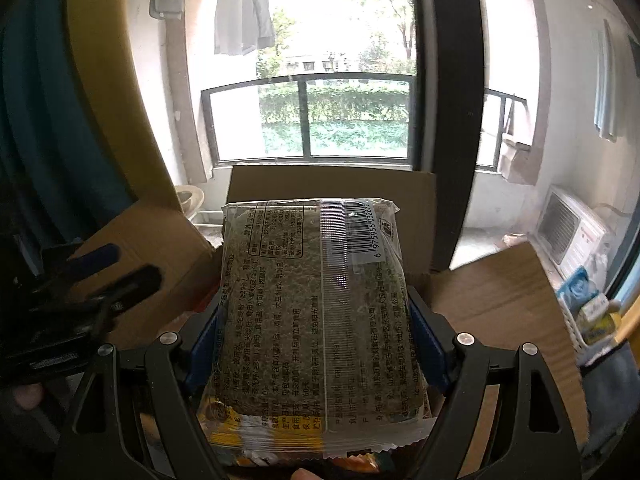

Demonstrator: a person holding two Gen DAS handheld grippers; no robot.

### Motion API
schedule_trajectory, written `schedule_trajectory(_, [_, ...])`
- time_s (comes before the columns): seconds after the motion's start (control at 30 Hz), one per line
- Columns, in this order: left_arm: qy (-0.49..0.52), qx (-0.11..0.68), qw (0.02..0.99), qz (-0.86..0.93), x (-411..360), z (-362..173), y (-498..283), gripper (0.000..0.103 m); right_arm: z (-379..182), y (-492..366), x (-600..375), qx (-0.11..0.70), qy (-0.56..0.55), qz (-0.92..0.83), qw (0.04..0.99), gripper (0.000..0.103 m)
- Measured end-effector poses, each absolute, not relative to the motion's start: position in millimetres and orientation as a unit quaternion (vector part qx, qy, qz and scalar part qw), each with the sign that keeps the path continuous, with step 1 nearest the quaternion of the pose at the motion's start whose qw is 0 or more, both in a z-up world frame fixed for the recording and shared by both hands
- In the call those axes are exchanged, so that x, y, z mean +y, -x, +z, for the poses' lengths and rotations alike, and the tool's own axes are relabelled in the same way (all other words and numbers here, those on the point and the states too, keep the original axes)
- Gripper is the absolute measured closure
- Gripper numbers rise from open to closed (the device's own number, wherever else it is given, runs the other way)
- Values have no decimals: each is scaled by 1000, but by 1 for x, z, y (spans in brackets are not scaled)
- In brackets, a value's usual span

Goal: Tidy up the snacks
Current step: 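Carry the cartoon-face bag and cracker block over the open box, then open both tools to drop the bag and cracker block into the box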

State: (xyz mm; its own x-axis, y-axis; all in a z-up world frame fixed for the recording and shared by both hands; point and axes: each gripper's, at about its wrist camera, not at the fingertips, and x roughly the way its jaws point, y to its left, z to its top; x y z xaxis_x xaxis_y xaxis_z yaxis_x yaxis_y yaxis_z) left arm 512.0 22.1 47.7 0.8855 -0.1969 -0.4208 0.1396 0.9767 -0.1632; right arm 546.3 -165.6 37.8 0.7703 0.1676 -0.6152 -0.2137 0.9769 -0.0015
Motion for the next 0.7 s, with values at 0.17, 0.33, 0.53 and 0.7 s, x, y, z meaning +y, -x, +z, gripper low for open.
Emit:
schedule_trajectory(0.17, [65, 202, 974, -75, 31, 63, -499, 9, 34, -560, -149, 326, 40, 120, 937, 19])
schedule_trajectory(0.33, [58, 207, 974, -68, 33, 63, -499, 9, 34, -575, -137, 324, 43, 128, 936, 18])
schedule_trajectory(0.53, [71, 212, 973, -57, 41, 63, -500, 9, 32, -579, -134, 326, 40, 121, 937, 9])
schedule_trajectory(0.7, [68, 202, 975, -55, 40, 69, -495, 9, 39, -574, -133, 321, 43, 116, 939, 9])
